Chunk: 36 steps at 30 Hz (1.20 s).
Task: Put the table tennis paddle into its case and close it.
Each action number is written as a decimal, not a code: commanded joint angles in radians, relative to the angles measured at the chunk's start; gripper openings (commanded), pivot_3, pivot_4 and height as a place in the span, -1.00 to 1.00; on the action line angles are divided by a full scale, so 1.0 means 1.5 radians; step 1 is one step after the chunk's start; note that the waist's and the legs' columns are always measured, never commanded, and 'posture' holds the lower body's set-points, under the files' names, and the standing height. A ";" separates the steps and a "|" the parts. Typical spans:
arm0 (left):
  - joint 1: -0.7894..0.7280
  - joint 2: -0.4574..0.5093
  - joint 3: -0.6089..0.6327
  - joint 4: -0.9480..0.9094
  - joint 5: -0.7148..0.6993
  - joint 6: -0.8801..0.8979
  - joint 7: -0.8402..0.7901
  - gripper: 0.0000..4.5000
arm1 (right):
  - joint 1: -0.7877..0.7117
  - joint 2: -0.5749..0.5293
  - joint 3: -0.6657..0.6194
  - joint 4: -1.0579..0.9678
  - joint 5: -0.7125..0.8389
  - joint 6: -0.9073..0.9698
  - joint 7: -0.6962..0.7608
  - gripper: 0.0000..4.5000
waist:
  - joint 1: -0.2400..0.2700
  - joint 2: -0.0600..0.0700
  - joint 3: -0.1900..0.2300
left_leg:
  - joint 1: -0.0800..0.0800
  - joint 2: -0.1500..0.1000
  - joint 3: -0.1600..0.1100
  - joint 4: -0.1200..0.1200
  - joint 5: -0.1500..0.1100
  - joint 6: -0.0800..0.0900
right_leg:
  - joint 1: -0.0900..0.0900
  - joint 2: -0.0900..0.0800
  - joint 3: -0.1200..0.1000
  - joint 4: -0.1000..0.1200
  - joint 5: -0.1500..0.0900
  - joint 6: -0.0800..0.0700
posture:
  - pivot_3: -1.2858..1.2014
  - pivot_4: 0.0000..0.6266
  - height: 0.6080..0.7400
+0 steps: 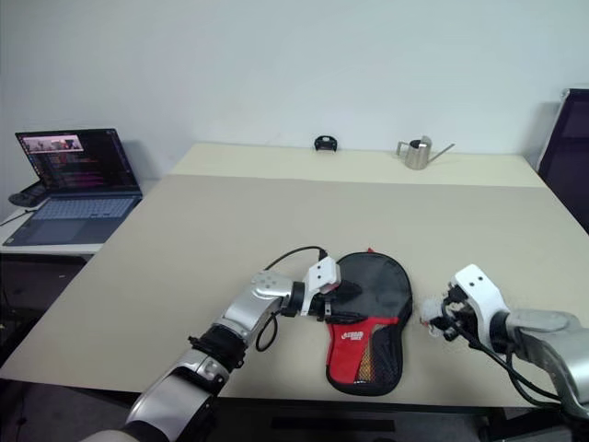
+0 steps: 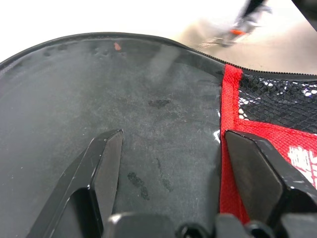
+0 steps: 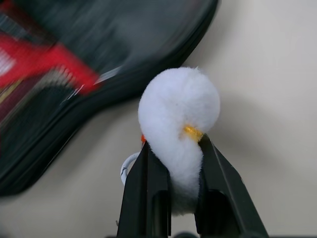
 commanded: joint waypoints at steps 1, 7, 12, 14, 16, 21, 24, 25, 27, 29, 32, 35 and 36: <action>0.029 0.011 -0.038 0.063 0.050 0.017 -0.004 0.57 | 0.042 -0.042 -0.042 -0.050 0.043 0.002 0.049 -0.92 | 0.000 0.000 0.000 | 0.000 0.000 0.000 0.000 0.000 0.000 | 0.000 0.000 0.000 0.000 0.000 0.000 | 0.03 -0.52 1.00; 0.026 0.007 -0.038 0.070 0.052 0.014 -0.004 0.57 | 0.113 -0.087 -0.069 -0.112 0.116 -0.022 0.120 -0.92 | 0.007 0.000 0.000 | -0.001 0.000 -0.002 -0.001 0.000 0.000 | 0.002 0.000 -0.002 -0.004 0.000 0.000 | 0.03 -0.52 1.00; 0.023 0.004 -0.040 0.070 0.052 0.014 -0.002 0.57 | 0.157 -0.102 -0.063 -0.144 0.146 -0.055 0.145 -0.93 | 0.014 -0.001 0.000 | -0.001 0.000 -0.002 -0.001 -0.001 0.002 | 0.002 0.000 -0.002 -0.007 0.000 0.001 | 0.03 -0.52 1.00; 0.022 0.004 -0.040 0.071 0.052 0.014 -0.001 0.57 | 0.166 -0.104 -0.052 -0.143 0.143 -0.068 0.144 -0.93 | 0.014 -0.002 0.000 | -0.001 0.000 -0.002 -0.001 -0.001 0.002 | 0.003 0.000 -0.002 -0.007 0.000 0.001 | 0.03 -0.52 1.00; 0.022 0.003 -0.040 0.071 0.051 0.014 0.000 0.57 | 0.178 -0.108 -0.045 -0.146 0.144 -0.078 0.148 -0.93 | 0.014 -0.002 0.000 | 0.001 0.000 -0.002 0.000 -0.001 0.002 | 0.005 0.000 -0.002 -0.007 0.000 0.001 | 0.03 -0.52 1.00; 0.024 0.004 -0.040 0.066 0.050 0.017 0.000 0.57 | 0.209 -0.112 -0.037 -0.176 0.172 -0.088 0.163 -0.93 | 0.014 -0.002 0.000 | 0.001 0.000 -0.002 -0.001 -0.001 0.002 | 0.005 0.000 -0.002 -0.007 0.000 0.001 | 0.03 -0.52 1.00; 0.024 0.004 -0.040 0.064 0.050 0.019 0.000 0.57 | 0.220 -0.111 -0.049 -0.200 0.211 -0.084 0.171 -0.93 | 0.014 -0.002 0.000 | 0.001 0.000 -0.002 -0.001 -0.001 0.002 | 0.005 0.000 -0.002 -0.007 0.000 0.001 | 0.03 -0.52 1.00; 0.024 0.003 -0.041 0.064 0.051 0.019 0.000 0.57 | 0.220 -0.110 -0.047 -0.206 0.218 -0.086 0.170 -0.93 | 0.014 -0.002 0.000 | 0.001 0.000 -0.002 -0.001 -0.001 0.002 | 0.005 0.000 -0.002 -0.007 0.000 0.001 | 0.03 -0.52 1.00; 0.023 0.003 -0.041 0.064 0.051 0.019 0.000 0.57 | 0.214 -0.103 -0.033 -0.217 0.229 -0.090 0.157 -0.93 | 0.014 -0.002 0.000 | 0.001 0.000 -0.002 -0.001 -0.001 0.002 | 0.005 0.000 -0.002 -0.007 0.000 0.001 | 0.03 -0.52 1.00; 0.022 0.001 -0.041 0.065 0.051 0.020 0.000 0.57 | 0.202 -0.092 -0.014 -0.222 0.235 -0.091 0.141 -0.93 | 0.014 -0.002 0.000 | 0.001 0.000 -0.002 -0.001 -0.001 0.002 | 0.005 0.000 -0.002 -0.007 0.000 0.001 | 0.03 -0.52 1.00; 0.020 -0.001 -0.042 0.065 0.051 0.020 0.001 0.57 | 0.179 -0.077 0.025 -0.225 0.235 -0.093 0.119 -0.93 | 0.014 -0.002 0.000 | 0.001 0.000 -0.002 -0.001 -0.001 0.002 | 0.005 0.000 -0.002 -0.007 0.000 0.001 | 0.03 -0.52 1.00; 0.018 -0.002 -0.043 0.067 0.053 0.019 0.001 0.57 | 0.159 -0.073 0.058 -0.228 0.235 -0.096 0.111 -0.93 | 0.014 -0.002 0.000 | 0.001 0.000 -0.002 -0.001 -0.001 0.002 | 0.005 0.000 -0.002 -0.007 0.000 0.001 | 0.03 -0.52 1.00; 0.018 -0.002 -0.044 0.066 0.054 0.019 0.001 0.57 | 0.159 -0.078 0.065 -0.232 0.236 -0.099 0.115 -0.93 | 0.014 -0.002 0.000 | 0.001 0.000 -0.002 -0.001 -0.001 0.002 | 0.005 0.000 -0.002 -0.007 0.000 0.001 | 0.03 -0.52 1.00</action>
